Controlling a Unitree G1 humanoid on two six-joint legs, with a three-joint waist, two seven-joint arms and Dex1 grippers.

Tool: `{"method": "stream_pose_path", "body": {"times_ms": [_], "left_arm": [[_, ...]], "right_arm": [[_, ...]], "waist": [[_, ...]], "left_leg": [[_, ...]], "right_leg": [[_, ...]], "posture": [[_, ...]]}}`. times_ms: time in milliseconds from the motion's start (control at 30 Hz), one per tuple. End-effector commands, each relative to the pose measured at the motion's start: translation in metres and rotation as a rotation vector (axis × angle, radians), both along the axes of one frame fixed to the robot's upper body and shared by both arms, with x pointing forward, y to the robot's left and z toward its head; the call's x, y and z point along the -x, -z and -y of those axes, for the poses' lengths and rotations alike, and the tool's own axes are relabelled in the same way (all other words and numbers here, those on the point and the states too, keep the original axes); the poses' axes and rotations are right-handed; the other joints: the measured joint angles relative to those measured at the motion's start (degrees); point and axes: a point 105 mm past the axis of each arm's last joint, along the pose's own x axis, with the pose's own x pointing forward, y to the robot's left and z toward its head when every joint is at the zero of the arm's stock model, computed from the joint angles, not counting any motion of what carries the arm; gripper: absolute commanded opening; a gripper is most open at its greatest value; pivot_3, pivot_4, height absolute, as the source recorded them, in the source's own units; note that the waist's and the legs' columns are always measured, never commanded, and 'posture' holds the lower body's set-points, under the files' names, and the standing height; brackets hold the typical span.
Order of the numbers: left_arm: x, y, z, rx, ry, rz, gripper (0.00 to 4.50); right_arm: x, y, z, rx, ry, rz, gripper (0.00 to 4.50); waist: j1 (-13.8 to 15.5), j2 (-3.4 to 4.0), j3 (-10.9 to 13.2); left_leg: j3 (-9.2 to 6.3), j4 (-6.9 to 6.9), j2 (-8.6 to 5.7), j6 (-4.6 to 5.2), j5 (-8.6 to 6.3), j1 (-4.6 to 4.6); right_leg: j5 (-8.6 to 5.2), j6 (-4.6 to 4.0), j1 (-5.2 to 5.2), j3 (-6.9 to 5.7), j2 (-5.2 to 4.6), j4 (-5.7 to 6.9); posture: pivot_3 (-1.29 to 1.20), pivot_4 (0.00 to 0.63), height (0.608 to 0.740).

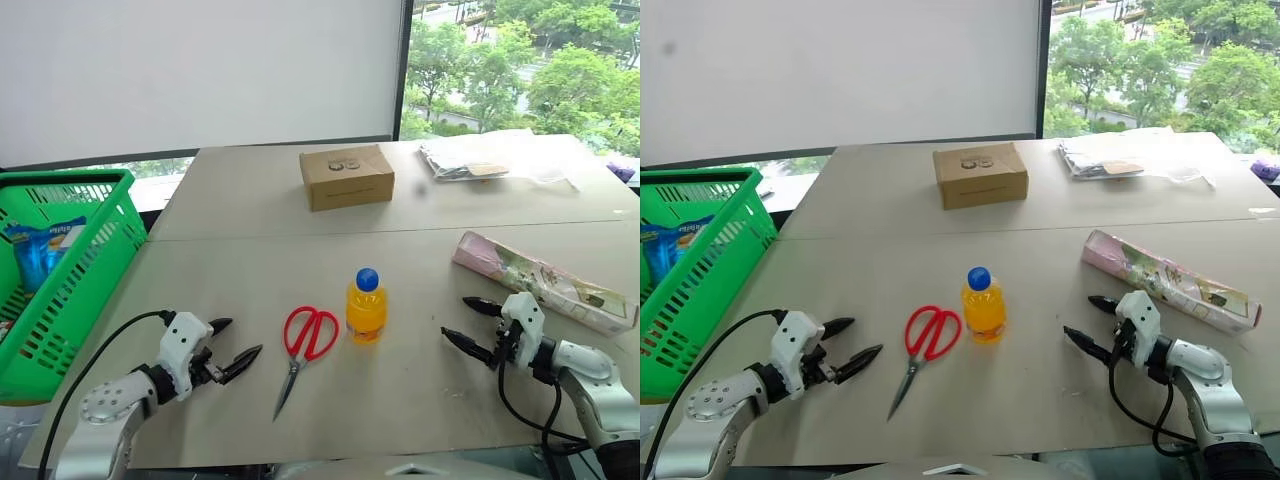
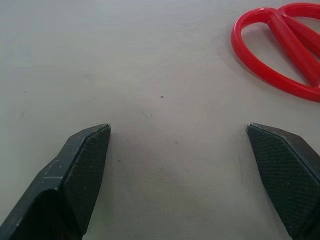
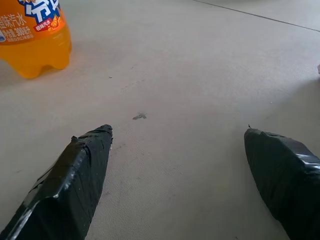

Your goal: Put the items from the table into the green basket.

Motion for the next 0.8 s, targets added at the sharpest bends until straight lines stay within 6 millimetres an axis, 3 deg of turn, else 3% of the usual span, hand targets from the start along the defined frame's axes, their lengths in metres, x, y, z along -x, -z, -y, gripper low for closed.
{"method": "stream_pose_path", "body": {"times_ms": [33, 800], "left_arm": [[-0.003, -0.001, -0.013, -0.054, -0.030, 0.013, 4.48], [-0.011, -0.013, 0.003, 0.005, -0.017, 0.066, 4.48]], "right_arm": [[-0.007, -0.011, -0.002, -0.012, 0.007, 0.055, 4.50], [-0.002, -0.009, -0.010, -0.019, -0.002, 0.038, 4.50]], "waist": [[0.0, 0.00, 0.0], [0.3, 0.04, 0.1]], "left_leg": [[0.00, 0.00, 0.00, 0.00, 0.00, 0.00], [0.01, 0.00, 0.04, -0.01, -0.01, -0.02]], "right_leg": [[0.00, 0.00, 0.00, 0.00, 0.00, 0.00], [-0.11, -0.04, 0.00, 0.00, 0.01, -0.04]], "posture": [[-0.03, 0.000, 0.740], [-0.04, 0.000, 0.740]]}}
